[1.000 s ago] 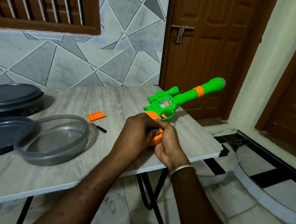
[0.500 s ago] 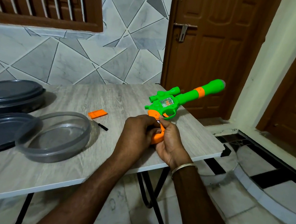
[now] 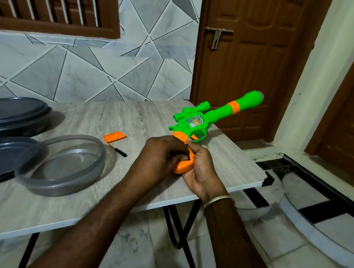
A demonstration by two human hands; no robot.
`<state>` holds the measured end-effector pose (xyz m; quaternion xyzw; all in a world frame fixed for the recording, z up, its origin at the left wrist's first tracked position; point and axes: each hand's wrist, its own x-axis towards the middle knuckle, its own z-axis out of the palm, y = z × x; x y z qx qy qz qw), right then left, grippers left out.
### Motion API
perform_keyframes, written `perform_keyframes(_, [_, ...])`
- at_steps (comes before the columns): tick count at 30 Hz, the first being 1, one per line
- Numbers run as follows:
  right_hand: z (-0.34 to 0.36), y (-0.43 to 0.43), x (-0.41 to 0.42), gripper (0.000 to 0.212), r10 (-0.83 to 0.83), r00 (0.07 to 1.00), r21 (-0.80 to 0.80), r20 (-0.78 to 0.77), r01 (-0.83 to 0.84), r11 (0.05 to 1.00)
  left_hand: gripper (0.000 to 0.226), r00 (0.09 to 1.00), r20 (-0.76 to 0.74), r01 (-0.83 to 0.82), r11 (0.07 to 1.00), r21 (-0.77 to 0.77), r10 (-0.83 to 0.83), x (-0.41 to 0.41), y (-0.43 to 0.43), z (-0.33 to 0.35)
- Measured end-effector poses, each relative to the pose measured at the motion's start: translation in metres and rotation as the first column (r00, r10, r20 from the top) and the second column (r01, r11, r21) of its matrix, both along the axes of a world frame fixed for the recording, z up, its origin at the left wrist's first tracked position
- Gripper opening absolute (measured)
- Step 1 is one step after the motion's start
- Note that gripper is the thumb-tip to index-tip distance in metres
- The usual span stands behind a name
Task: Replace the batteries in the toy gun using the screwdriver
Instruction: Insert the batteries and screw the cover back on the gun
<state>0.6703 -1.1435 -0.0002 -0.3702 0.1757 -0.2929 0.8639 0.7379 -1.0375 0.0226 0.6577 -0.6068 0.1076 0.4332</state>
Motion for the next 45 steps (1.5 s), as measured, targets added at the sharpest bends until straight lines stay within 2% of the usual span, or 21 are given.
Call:
perform_keyframes(3, [0.001,0.000,0.001,0.029,-0.011,1.000,-0.001,-0.012,0.011,1.000,0.016,0.999,-0.024,-0.048,0.999,0.008,0.048,-0.001,-0.001,0.002])
perform_keyframes(8, [0.001,0.001,0.001,0.035,-0.011,1.000,-0.009,-0.009,0.011,1.000,0.019,0.996,0.031,-0.083,0.995,0.054,0.081,-0.006,-0.001,0.006])
perform_keyframes(14, [0.001,0.000,0.001,0.030,-0.006,1.000,-0.027,0.021,0.006,1.000,0.021,0.993,0.014,-0.120,0.993,0.003,0.120,-0.010,0.001,0.010])
perform_keyframes(18, [0.002,0.001,0.000,0.032,-0.004,1.000,-0.035,0.012,0.004,0.999,0.019,0.972,-0.185,-0.133,0.989,0.071,0.144,-0.012,-0.002,0.015])
perform_keyframes(22, [0.003,0.002,0.002,0.032,-0.001,1.000,-0.048,0.001,0.001,0.999,0.007,0.905,-0.389,-0.147,0.984,0.097,0.173,-0.009,-0.007,0.017])
perform_keyframes(27, [0.001,0.003,0.004,0.028,-0.035,0.999,-0.073,0.026,0.037,0.997,0.010,0.856,-0.467,-0.173,0.974,0.148,0.223,-0.010,-0.008,0.022])
perform_keyframes(32, [0.003,0.003,0.006,0.026,-0.052,0.999,-0.019,-0.009,0.052,0.998,0.015,0.795,-0.570,-0.179,0.978,0.108,0.209,-0.001,-0.001,0.021])
perform_keyframes(36, [0.001,0.003,0.008,0.036,-0.057,0.998,-0.009,-0.025,0.057,0.998,0.021,0.832,-0.519,-0.160,0.980,0.114,0.197,-0.002,-0.002,0.016])
perform_keyframes(40, [0.003,0.005,0.007,0.040,-0.030,0.999,0.002,0.025,0.030,1.000,0.022,0.875,-0.447,-0.148,0.982,0.116,0.184,0.001,-0.008,0.015])
perform_keyframes(42, [0.003,0.005,0.005,0.036,-0.011,0.998,0.001,0.069,0.011,1.000,0.029,0.863,-0.478,-0.133,0.986,0.102,0.165,0.002,-0.010,0.012])
perform_keyframes(45, [0.004,0.005,0.002,0.030,0.006,0.996,-0.028,0.092,-0.004,1.000,0.032,0.834,-0.542,-0.116,0.993,0.001,0.099,0.001,-0.011,0.006])
